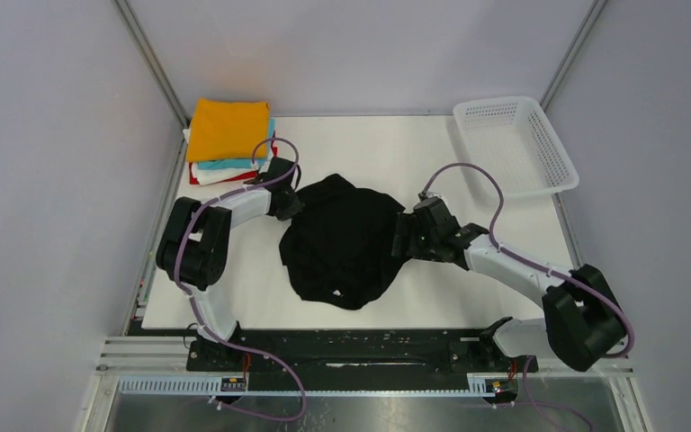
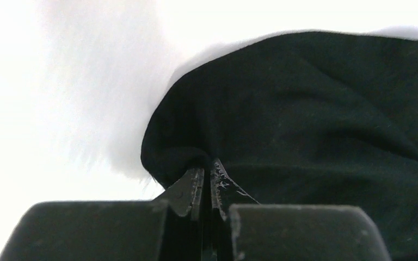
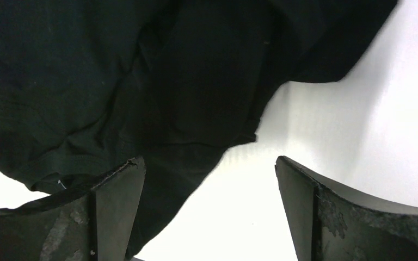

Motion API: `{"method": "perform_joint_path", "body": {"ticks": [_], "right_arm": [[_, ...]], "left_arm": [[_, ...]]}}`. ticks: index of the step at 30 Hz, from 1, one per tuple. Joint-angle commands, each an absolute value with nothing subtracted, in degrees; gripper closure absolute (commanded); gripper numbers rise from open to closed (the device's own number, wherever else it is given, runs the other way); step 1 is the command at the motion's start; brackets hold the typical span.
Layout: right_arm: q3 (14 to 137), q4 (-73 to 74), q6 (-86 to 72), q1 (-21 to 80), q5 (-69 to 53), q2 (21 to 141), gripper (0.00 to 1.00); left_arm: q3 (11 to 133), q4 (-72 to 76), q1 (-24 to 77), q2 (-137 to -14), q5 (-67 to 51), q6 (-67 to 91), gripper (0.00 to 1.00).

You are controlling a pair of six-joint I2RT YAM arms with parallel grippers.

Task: Fold and stack the t-shirts
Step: Flatten out the tshirt

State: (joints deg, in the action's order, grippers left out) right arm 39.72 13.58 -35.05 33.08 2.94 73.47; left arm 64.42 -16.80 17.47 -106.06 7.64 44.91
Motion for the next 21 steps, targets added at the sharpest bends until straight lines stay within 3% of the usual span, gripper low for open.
{"method": "perform_joint_path", "body": {"ticks": [1, 7, 11, 14, 17, 19, 21], "right_arm": [[45.4, 10.5, -36.2, 36.1, 0.8, 78.8, 0.04], [48.8, 10.9, -36.6, 39.6, 3.3, 86.0, 0.05], [49.6, 11.5, -37.2, 39.9, 4.4, 91.0, 0.14], [50.6, 14.5, -36.8, 39.8, 7.7, 91.9, 0.36], [50.6, 17.2, -36.5, 39.9, 14.2, 88.1, 0.81], [50.0, 18.2, -35.7, 39.9, 18.8, 83.6, 0.94], [50.2, 19.9, -34.2, 39.8, 24.0, 79.0, 1.0]], "left_arm": [[59.2, -16.1, 17.7, -97.5, 13.8, 44.0, 1.0], [51.1, -15.2, 17.8, -88.3, 16.9, 45.1, 1.0], [48.1, -14.9, 17.8, -84.6, 17.0, 45.4, 1.0], [47.6, -15.7, 17.7, -82.5, 17.9, 45.5, 1.0], [47.5, -16.4, 17.8, -79.6, 19.4, 45.6, 1.0], [48.0, -17.2, 17.8, -76.4, 20.3, 45.6, 1.0], [48.6, -17.8, 17.7, -72.7, 21.1, 45.2, 1.0]]}}
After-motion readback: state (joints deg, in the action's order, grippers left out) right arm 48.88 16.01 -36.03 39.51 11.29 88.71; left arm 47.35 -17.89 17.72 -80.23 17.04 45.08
